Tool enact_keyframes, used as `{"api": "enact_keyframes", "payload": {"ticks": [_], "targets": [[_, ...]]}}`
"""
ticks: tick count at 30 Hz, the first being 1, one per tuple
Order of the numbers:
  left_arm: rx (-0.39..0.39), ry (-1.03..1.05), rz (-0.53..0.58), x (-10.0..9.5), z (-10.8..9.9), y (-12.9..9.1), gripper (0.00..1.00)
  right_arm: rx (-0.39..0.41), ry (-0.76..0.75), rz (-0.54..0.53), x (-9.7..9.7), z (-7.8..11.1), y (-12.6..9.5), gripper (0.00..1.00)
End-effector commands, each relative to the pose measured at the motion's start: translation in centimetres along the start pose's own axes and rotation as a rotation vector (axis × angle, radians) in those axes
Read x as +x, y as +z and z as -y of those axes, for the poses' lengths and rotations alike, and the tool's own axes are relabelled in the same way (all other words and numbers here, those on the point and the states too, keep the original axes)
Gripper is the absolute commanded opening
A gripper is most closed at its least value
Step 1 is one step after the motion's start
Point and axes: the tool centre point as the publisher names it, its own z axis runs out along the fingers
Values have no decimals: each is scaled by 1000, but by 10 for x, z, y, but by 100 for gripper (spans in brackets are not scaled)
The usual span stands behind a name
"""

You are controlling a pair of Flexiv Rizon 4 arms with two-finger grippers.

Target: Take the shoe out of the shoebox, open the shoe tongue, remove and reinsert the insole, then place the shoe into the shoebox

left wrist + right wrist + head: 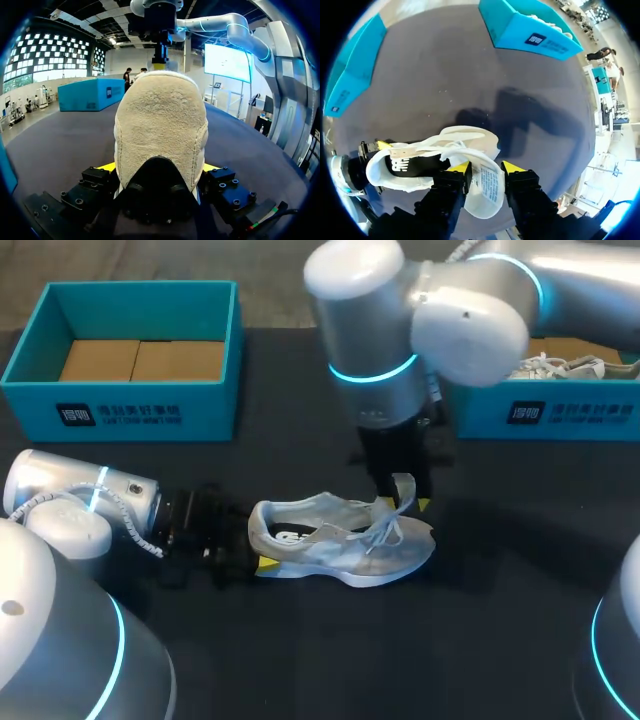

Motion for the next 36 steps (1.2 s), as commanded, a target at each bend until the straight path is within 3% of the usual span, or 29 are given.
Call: {"api": "enact_keyframes", "payload": {"ticks": [1, 6, 16, 30, 31, 32, 33, 34, 36], "targets": [[-2, -1, 1, 1, -3, 0, 0, -10, 228, -50, -7, 6, -3, 36], [-2, -1, 1, 1, -3, 0, 0, -5, 246, -58, -11, 8, -3, 34], [-2, -1, 1, 1, -3, 0, 0, 43, 281, -69, -9, 5, 26, 35], [-2, -1, 1, 1, -3, 0, 0, 79, 310, -68, 1, 3, 55, 45], [-2, -1, 1, 1, -3, 0, 0, 81, 313, -72, 1, 3, 55, 48], [-2, -1, 1, 1, -3, 0, 0, 81, 318, -75, 1, 3, 55, 62], [-2, -1, 1, 1, -3, 0, 0, 81, 323, -85, 1, 3, 53, 78], [-2, -1, 1, 1, -3, 0, 0, 77, 327, -93, 1, 2, 50, 100], [-2, -1, 1, 1, -3, 0, 0, 63, 330, -95, 1, 1, 44, 100]]}}
